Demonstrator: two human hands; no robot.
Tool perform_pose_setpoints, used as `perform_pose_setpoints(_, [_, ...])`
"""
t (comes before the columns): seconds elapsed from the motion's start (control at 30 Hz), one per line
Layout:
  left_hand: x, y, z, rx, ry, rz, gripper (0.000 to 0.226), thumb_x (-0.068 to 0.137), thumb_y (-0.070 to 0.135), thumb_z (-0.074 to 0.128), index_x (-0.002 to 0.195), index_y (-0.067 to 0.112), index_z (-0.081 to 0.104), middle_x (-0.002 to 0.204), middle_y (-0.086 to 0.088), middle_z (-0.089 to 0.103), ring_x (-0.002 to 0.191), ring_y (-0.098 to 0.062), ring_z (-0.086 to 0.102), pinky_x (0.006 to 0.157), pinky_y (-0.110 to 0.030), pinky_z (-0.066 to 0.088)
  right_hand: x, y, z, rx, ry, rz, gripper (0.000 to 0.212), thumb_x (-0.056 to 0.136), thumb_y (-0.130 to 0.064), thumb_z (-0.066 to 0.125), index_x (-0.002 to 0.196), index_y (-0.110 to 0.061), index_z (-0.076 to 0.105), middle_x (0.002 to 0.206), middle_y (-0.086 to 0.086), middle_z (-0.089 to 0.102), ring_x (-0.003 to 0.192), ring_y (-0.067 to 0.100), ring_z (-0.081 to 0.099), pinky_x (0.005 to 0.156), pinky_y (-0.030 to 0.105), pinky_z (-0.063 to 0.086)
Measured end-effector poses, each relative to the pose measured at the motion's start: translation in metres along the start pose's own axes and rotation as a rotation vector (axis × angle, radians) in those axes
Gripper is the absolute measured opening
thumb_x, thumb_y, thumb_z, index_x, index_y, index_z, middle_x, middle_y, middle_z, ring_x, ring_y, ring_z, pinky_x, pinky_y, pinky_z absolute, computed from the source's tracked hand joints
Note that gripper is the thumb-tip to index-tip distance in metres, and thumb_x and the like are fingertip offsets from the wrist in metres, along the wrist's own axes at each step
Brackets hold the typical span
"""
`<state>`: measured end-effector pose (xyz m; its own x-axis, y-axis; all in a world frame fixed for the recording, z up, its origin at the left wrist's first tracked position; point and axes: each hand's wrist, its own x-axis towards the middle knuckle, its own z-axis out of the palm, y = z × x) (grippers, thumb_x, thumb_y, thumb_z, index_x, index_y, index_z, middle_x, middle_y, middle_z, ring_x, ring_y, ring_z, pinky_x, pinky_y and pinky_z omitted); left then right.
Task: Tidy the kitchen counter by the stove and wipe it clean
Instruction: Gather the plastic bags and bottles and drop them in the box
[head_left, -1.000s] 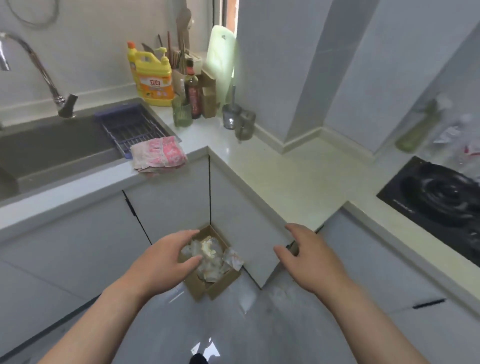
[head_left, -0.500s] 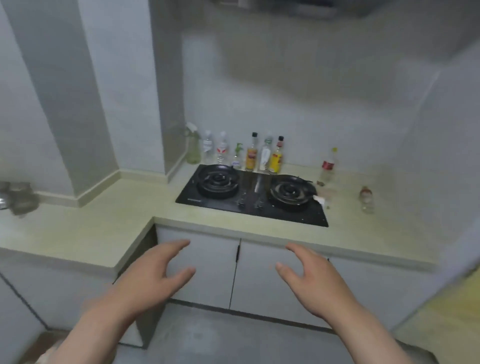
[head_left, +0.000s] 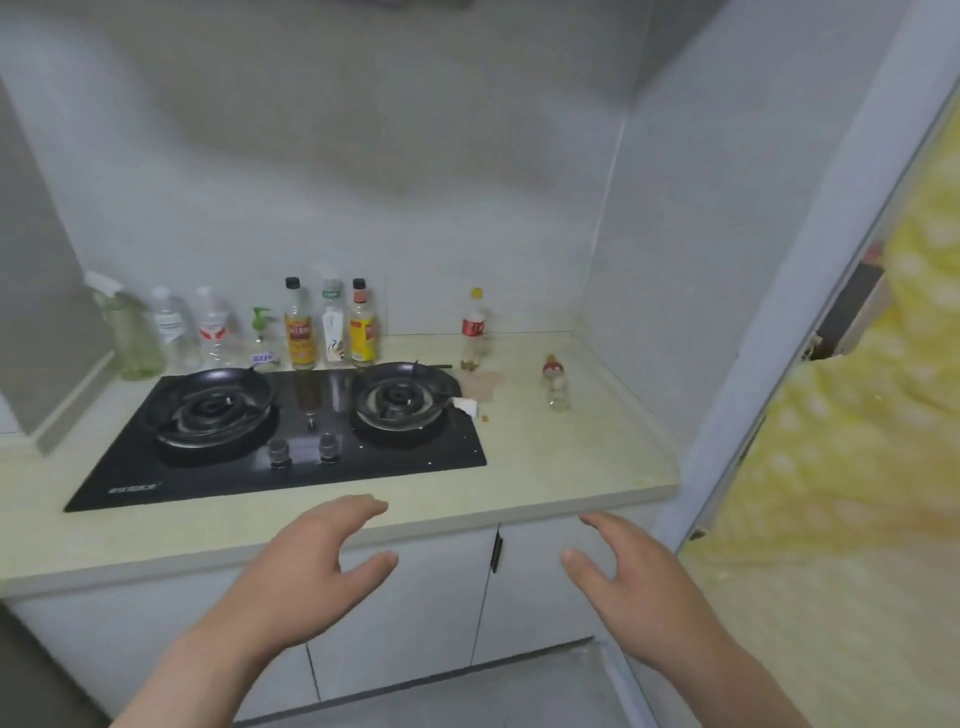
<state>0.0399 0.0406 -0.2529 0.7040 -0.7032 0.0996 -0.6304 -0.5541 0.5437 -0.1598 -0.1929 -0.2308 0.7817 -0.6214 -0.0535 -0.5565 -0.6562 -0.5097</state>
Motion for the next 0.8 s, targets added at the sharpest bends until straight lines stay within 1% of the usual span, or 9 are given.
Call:
perform_pose_setpoints(0.07, [0.035,-0.007,0.01,-0.002,0.001,-0.012,0.054,0.087,0.052,0.059,0.137,0.038,0.047,0.141,0.025,0.042,0.133,0.001,0.037,0.107,-0.015,0.027,0.036,0.004,-0.003,-0.009,-0.025,0.023,0.059,0.095,-0.056,0.044,0.148,-0.031,0.035,0.153,-0.015,0.034,0.14,0.005,0.031,0.113,0.023,0.025])
perform_pose_setpoints(0.2, [0.107,-0.022,0.024,-0.011,-0.037,-0.043,0.051,0.087,0.053,0.058,0.135,0.039,0.048,0.141,0.026,0.041,0.128,0.002,0.042,0.102,-0.015,0.033,0.107,0.011,-0.013,0.004,-0.088,0.069,0.058,0.095,-0.057,0.044,0.148,-0.034,0.032,0.154,-0.019,0.03,0.141,0.003,0.028,0.113,0.024,0.024])
perform_pose_setpoints(0.27, [0.139,-0.026,0.031,-0.009,-0.057,-0.032,0.051,0.086,0.054,0.058,0.134,0.04,0.049,0.141,0.025,0.041,0.13,0.002,0.041,0.102,-0.015,0.031,0.137,0.014,-0.017,0.017,-0.095,0.095,0.057,0.095,-0.057,0.044,0.146,-0.038,0.033,0.153,-0.021,0.03,0.14,0.003,0.029,0.113,0.025,0.025])
perform_pose_setpoints(0.33, [0.168,-0.026,0.038,-0.012,-0.08,-0.024,0.052,0.086,0.054,0.058,0.135,0.039,0.049,0.141,0.025,0.042,0.132,0.001,0.039,0.105,-0.017,0.031,0.161,0.02,-0.02,0.029,-0.105,0.114,0.056,0.094,-0.057,0.044,0.146,-0.039,0.033,0.152,-0.022,0.03,0.139,0.003,0.03,0.112,0.025,0.027])
perform_pose_setpoints(0.43, [0.203,-0.017,0.046,-0.032,-0.093,-0.009,0.051,0.086,0.051,0.061,0.134,0.038,0.05,0.138,0.026,0.044,0.127,0.002,0.043,0.103,-0.016,0.033,0.191,0.029,-0.023,0.054,-0.114,0.131,0.054,0.094,-0.056,0.045,0.145,-0.04,0.034,0.151,-0.022,0.031,0.137,0.004,0.034,0.11,0.025,0.03])
perform_pose_setpoints(0.53, [0.233,-0.01,0.055,-0.033,-0.105,0.011,0.052,0.086,0.051,0.06,0.135,0.038,0.05,0.136,0.028,0.041,0.126,0.005,0.04,0.102,-0.014,0.031,0.221,0.04,-0.025,0.055,-0.124,0.129,0.055,0.095,-0.055,0.045,0.146,-0.04,0.033,0.152,-0.021,0.03,0.138,0.005,0.033,0.111,0.027,0.03])
perform_pose_setpoints(0.63, [0.262,-0.007,0.066,-0.018,-0.098,0.003,0.053,0.086,0.051,0.06,0.136,0.036,0.05,0.138,0.026,0.042,0.129,0.003,0.039,0.106,-0.016,0.03,0.256,0.053,-0.024,0.071,-0.134,0.109,0.056,0.095,-0.054,0.046,0.147,-0.038,0.033,0.153,-0.021,0.031,0.14,0.005,0.032,0.112,0.028,0.029])
perform_pose_setpoints(0.8, [0.316,0.006,0.092,-0.015,-0.094,-0.059,0.054,0.085,0.052,0.06,0.136,0.038,0.049,0.14,0.024,0.044,0.13,0.002,0.04,0.107,-0.019,0.032,0.331,0.082,-0.026,0.074,-0.134,0.018,0.057,0.093,-0.052,0.049,0.146,-0.035,0.036,0.152,-0.019,0.034,0.138,0.002,0.034,0.111,0.023,0.028])
